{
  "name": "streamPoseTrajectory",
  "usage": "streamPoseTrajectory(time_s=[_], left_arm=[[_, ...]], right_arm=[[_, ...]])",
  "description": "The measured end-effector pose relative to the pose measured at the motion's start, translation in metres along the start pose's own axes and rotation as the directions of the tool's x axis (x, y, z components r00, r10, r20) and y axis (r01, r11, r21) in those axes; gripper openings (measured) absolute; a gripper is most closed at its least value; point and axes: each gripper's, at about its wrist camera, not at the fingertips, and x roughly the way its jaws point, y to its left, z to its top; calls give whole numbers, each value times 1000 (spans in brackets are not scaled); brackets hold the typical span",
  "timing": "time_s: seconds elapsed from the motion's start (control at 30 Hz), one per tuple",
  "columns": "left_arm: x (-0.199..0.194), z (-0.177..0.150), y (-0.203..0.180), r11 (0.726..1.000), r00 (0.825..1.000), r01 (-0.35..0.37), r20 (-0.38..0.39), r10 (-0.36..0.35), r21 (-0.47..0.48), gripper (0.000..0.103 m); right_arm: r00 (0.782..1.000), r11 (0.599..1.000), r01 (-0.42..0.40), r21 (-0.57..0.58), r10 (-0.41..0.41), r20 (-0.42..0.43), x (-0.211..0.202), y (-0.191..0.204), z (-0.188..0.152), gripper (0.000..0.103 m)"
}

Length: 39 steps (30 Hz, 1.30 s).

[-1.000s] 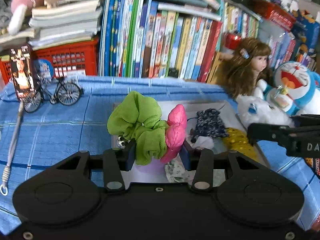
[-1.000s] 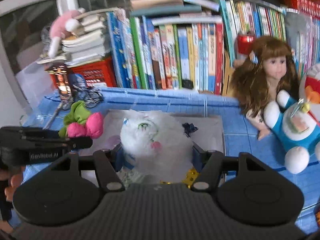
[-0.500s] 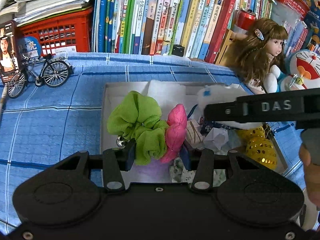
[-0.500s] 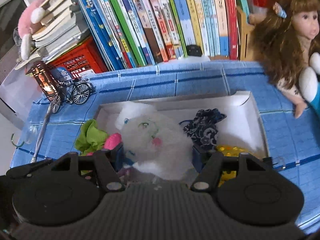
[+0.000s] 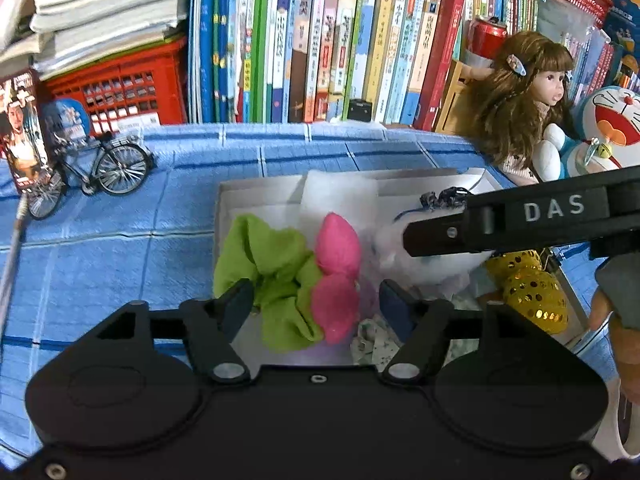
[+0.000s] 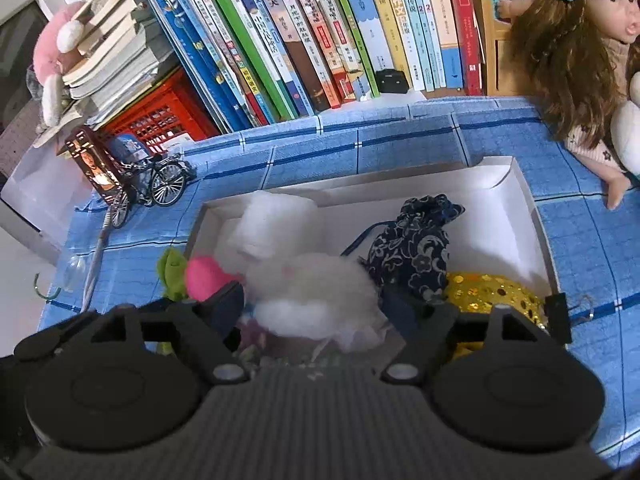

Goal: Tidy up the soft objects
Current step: 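Open the left tool over the tray while the right tool releases the plush rabbit, then move both tools back toward the paper cups and pink cloth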

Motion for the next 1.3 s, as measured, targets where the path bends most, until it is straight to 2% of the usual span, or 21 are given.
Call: streamPoseTrajectory(time_s=[0.27, 0.37, 0.47, 0.63, 0.77, 0.87, 1.07, 1.2, 1.3], left_arm=[[-35, -4, -6, 1000, 999, 0, 42, -1, 28, 74], [-57, -11, -7, 999, 997, 16, 71, -19, 34, 75], [-80, -18, -8, 999, 995, 32, 98, -36, 42, 77], [-123, -33, -12, 995, 984, 70, 159, -80, 71, 79], [-152, -46, -18, 992, 976, 87, 191, -104, 96, 80], [-167, -56, -23, 989, 974, 94, 198, -115, 110, 80], [-191, -84, -33, 985, 968, 114, 207, -140, 133, 80], [-200, -113, -40, 982, 969, 86, 214, -122, 169, 80], [-205, -131, -40, 982, 972, 89, 202, -123, 169, 80]], right_arm=[[998, 998, -45, -47, 47, 51, -38, 3, -8, 88], [993, 989, -39, -141, 55, 107, -62, 9, -22, 88], [985, 968, -20, -250, 62, 161, -89, 14, -40, 88], [969, 907, 13, -420, 91, 228, -131, 21, -77, 89], [964, 864, 47, -501, 93, 250, -151, 23, -109, 90], [963, 818, 81, -570, 83, 255, -160, 28, -136, 90], [953, 669, 177, -722, 67, 295, -168, 44, -199, 89], [948, 576, 245, -780, 28, 318, -156, 51, -238, 75], [951, 491, 270, -828, 0, 310, -140, 54, -257, 72]])
